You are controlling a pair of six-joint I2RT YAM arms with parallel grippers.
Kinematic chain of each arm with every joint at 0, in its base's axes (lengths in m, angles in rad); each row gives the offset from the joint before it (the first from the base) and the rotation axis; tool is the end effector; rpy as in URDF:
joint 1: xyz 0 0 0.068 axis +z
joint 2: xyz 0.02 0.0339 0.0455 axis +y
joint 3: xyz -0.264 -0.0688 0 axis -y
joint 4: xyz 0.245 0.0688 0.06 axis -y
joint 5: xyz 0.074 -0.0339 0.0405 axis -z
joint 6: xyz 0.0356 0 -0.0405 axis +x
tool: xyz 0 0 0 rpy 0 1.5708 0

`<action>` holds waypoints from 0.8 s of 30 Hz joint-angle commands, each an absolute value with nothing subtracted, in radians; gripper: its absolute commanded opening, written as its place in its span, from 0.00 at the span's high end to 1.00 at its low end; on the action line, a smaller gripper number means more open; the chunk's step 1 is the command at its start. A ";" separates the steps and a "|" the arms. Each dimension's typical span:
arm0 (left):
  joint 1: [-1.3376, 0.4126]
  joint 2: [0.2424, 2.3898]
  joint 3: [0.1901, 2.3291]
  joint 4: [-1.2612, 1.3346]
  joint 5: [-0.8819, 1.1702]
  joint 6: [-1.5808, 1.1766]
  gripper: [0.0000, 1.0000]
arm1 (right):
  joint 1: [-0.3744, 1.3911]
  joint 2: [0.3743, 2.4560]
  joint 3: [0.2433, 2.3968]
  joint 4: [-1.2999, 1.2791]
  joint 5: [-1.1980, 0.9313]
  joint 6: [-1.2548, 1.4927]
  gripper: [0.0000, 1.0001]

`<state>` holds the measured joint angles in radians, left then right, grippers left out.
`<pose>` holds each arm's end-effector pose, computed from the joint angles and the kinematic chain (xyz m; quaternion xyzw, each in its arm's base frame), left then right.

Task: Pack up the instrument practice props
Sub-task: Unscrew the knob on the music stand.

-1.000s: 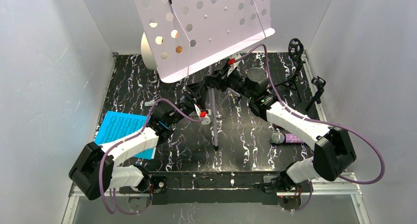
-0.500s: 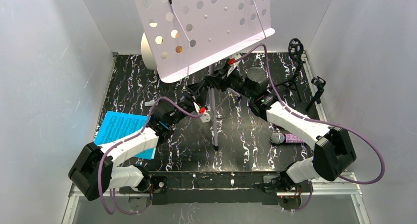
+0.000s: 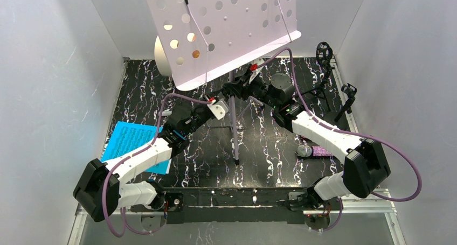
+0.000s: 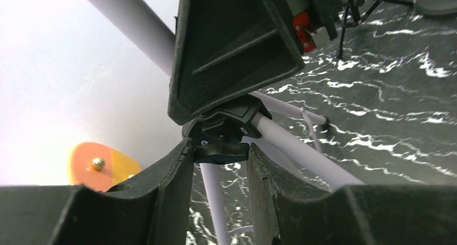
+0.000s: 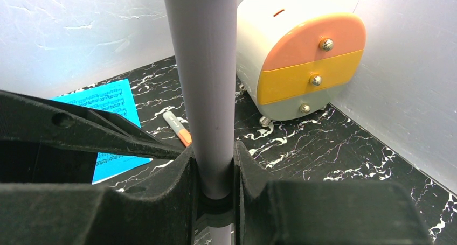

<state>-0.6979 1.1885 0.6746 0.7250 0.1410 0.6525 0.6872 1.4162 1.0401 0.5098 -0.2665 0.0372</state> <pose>0.2046 -0.1781 0.3131 0.4347 0.4553 -0.0619 0.7745 0.2543 0.2208 0.3546 -0.3031 0.5864 0.3461 0.6667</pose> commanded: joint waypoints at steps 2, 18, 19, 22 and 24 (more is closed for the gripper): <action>-0.695 1.175 0.699 0.630 0.035 0.244 1.00 | 0.686 1.432 1.072 0.442 -0.285 0.074 0.99; -0.691 1.127 0.759 0.336 -0.251 -0.845 1.00 | 0.687 1.435 1.081 0.429 -0.284 0.081 0.99; -0.690 1.126 0.769 0.302 -0.252 -0.913 1.00 | 0.686 1.437 1.082 0.428 -0.286 0.082 0.99; -0.670 1.122 0.773 0.240 -0.230 -1.137 1.00 | 0.686 1.440 1.087 0.425 -0.292 0.086 0.99; -0.656 1.115 0.752 0.256 -0.196 -1.243 1.00 | 0.686 1.440 1.086 0.425 -0.291 0.087 0.99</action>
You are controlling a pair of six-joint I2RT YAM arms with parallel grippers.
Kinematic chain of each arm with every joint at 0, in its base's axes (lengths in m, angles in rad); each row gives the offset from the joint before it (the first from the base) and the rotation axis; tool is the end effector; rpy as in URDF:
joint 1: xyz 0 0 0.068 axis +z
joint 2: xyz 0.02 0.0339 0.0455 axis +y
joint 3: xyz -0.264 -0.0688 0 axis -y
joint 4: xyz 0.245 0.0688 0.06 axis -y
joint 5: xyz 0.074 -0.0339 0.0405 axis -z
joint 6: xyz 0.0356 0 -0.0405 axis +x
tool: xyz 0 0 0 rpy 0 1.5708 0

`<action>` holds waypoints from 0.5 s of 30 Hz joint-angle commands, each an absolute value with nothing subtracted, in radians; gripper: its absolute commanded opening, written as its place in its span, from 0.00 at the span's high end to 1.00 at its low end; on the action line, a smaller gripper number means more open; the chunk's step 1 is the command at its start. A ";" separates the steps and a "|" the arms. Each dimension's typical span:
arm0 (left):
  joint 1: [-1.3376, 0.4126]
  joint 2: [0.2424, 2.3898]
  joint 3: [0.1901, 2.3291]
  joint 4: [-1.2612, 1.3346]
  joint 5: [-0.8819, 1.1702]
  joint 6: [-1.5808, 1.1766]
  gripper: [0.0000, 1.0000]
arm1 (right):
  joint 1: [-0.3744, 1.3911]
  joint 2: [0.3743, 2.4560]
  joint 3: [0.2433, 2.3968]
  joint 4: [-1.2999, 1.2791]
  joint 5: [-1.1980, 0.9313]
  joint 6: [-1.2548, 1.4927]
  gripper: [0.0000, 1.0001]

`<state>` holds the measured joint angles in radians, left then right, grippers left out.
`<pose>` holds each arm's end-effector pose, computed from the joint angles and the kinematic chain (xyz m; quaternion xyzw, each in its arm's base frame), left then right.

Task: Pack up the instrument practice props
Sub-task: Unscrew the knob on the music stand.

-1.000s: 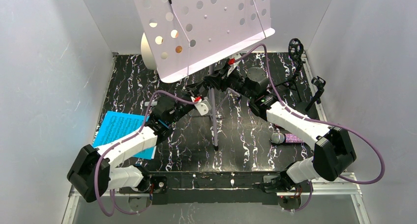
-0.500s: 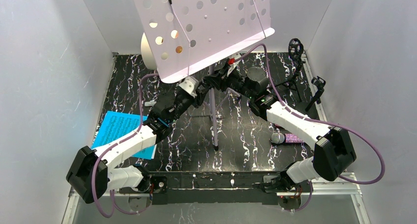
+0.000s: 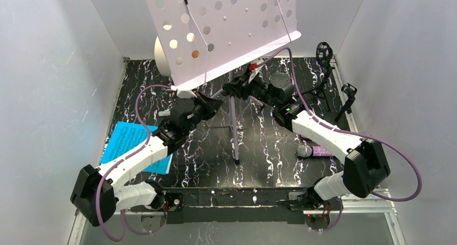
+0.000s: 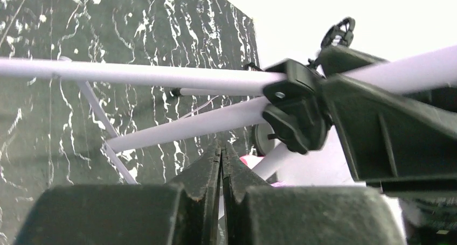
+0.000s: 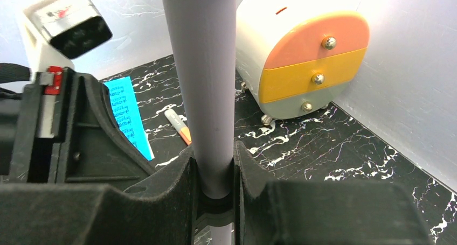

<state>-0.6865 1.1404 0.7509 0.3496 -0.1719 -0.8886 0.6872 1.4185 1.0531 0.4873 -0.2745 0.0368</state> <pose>0.2114 -0.1653 0.3115 -0.1316 0.7087 -0.4455 0.5309 0.2549 0.2217 0.3561 -0.3068 0.5893 0.3475 0.6616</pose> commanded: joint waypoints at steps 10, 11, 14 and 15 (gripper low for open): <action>-0.650 1.051 0.801 0.318 -0.148 -0.568 0.62 | 0.685 1.442 1.088 0.422 -0.295 0.087 0.99; -0.650 1.039 0.793 0.328 -0.132 -0.472 0.57 | 0.686 1.442 1.088 0.423 -0.296 0.086 0.99; -0.650 0.997 0.759 0.366 -0.075 -0.159 0.45 | 0.686 1.443 1.088 0.423 -0.298 0.086 0.99; -0.650 0.985 0.730 0.394 -0.056 -0.077 0.42 | 0.686 1.444 1.089 0.423 -0.301 0.085 0.99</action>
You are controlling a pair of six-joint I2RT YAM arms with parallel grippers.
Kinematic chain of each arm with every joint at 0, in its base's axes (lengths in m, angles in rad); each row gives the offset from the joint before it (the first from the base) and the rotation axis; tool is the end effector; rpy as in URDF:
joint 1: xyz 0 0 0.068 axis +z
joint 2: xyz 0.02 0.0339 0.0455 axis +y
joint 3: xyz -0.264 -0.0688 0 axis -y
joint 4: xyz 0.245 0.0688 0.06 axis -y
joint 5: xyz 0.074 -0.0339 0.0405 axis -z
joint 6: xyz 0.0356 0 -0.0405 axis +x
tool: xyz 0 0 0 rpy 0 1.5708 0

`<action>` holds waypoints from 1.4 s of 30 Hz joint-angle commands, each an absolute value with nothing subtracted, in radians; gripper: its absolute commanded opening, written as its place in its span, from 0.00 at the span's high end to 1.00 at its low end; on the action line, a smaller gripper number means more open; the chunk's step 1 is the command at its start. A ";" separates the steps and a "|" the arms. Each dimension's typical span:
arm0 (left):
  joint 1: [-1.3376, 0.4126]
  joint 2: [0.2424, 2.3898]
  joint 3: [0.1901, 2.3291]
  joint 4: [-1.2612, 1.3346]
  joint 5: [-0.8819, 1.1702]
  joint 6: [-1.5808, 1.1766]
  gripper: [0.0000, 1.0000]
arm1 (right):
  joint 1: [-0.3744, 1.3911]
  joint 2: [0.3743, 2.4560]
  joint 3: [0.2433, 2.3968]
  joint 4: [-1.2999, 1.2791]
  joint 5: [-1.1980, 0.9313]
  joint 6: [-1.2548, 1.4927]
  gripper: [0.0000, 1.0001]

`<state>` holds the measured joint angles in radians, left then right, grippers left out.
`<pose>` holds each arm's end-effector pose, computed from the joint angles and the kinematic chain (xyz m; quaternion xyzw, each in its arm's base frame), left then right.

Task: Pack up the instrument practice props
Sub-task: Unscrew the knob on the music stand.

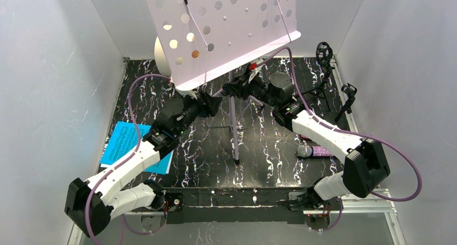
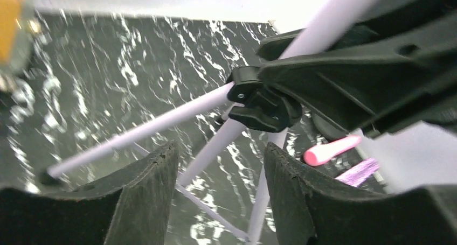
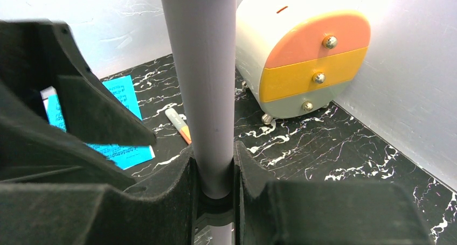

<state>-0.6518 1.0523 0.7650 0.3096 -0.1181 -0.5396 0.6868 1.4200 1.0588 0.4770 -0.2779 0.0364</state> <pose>0.2017 -0.1486 0.3334 -0.0030 0.6992 -0.3663 0.6139 0.2554 0.2220 0.3566 -0.3084 0.5910 0.3478 0.6592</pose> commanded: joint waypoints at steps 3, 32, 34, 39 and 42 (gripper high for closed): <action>-0.650 0.961 0.675 0.492 -0.002 0.153 0.36 | 0.686 1.446 1.090 0.423 -0.306 0.083 0.99; -0.652 1.189 0.735 0.716 0.251 0.821 0.63 | 0.686 1.446 1.089 0.425 -0.331 0.088 0.99; -0.652 1.199 0.742 0.717 0.249 0.819 0.64 | 0.686 1.447 1.089 0.424 -0.332 0.089 0.99; -0.652 1.217 0.747 0.718 0.243 0.810 0.73 | 0.686 1.444 1.089 0.423 -0.329 0.089 0.99; -0.652 1.213 0.747 0.718 0.231 0.765 0.87 | 0.686 1.443 1.089 0.423 -0.328 0.088 0.99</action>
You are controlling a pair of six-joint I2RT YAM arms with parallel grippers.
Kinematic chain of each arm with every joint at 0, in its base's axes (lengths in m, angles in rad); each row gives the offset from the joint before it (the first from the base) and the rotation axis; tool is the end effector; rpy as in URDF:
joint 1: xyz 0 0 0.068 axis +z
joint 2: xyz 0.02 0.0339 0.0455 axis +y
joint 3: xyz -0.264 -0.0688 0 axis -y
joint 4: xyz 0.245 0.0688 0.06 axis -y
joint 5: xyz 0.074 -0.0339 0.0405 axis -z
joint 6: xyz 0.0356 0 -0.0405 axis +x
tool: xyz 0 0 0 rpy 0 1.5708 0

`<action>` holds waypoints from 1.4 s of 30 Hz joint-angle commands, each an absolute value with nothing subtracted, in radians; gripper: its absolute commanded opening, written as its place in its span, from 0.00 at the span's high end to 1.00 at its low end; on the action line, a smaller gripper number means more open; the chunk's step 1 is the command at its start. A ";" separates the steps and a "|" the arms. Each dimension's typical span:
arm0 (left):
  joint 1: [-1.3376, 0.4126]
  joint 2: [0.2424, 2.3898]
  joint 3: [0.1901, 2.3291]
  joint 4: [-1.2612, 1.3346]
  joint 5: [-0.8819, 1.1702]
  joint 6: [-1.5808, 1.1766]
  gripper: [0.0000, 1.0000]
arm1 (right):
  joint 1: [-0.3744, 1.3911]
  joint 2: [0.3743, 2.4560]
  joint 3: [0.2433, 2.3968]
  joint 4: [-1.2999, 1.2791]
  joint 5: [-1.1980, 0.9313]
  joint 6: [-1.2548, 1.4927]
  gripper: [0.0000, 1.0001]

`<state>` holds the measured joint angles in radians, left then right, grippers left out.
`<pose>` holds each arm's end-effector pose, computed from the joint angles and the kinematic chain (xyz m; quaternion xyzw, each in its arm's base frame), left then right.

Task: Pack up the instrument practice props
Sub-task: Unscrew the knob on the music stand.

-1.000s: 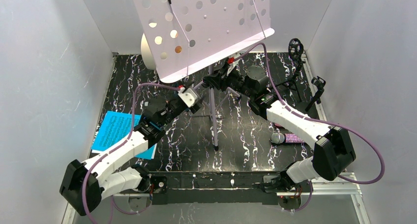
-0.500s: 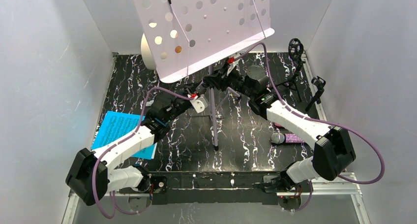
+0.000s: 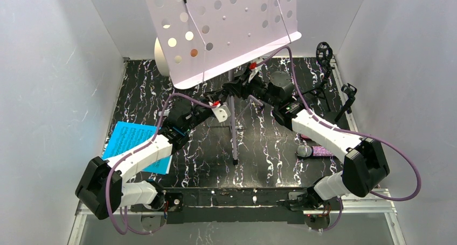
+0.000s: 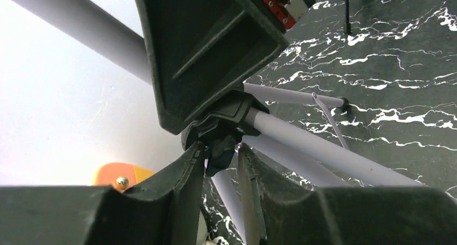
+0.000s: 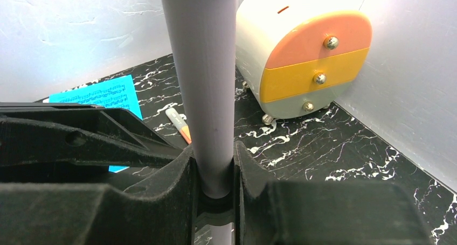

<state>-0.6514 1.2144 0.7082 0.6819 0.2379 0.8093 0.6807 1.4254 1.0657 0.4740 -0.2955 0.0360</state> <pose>0.2161 -0.1753 0.3136 0.4932 0.4144 -0.0160 0.7646 0.2573 0.2217 0.3570 -0.3128 0.5896 0.3507 0.6570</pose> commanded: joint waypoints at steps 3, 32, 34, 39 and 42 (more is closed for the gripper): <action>-0.651 1.201 0.742 0.717 0.219 0.689 0.98 | 0.686 1.443 1.090 0.422 -0.328 0.089 0.99; -0.613 1.063 0.792 0.136 -0.199 -1.377 1.00 | 0.684 1.459 1.109 0.401 -0.306 0.120 0.99; -0.612 1.057 0.779 0.135 -0.179 -1.500 1.00 | 0.684 1.461 1.112 0.397 -0.301 0.121 0.99; -0.611 1.063 0.742 0.187 -0.103 -1.688 1.00 | 0.684 1.460 1.115 0.391 -0.292 0.124 0.99; -0.611 1.053 0.750 0.180 -0.135 -1.628 0.96 | 0.684 1.462 1.117 0.388 -0.287 0.124 0.99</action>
<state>-0.6254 1.0901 0.7670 0.2592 -0.0750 -1.5440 0.6998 1.4460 1.0893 0.4660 -0.3424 0.0463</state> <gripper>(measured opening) 0.121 0.307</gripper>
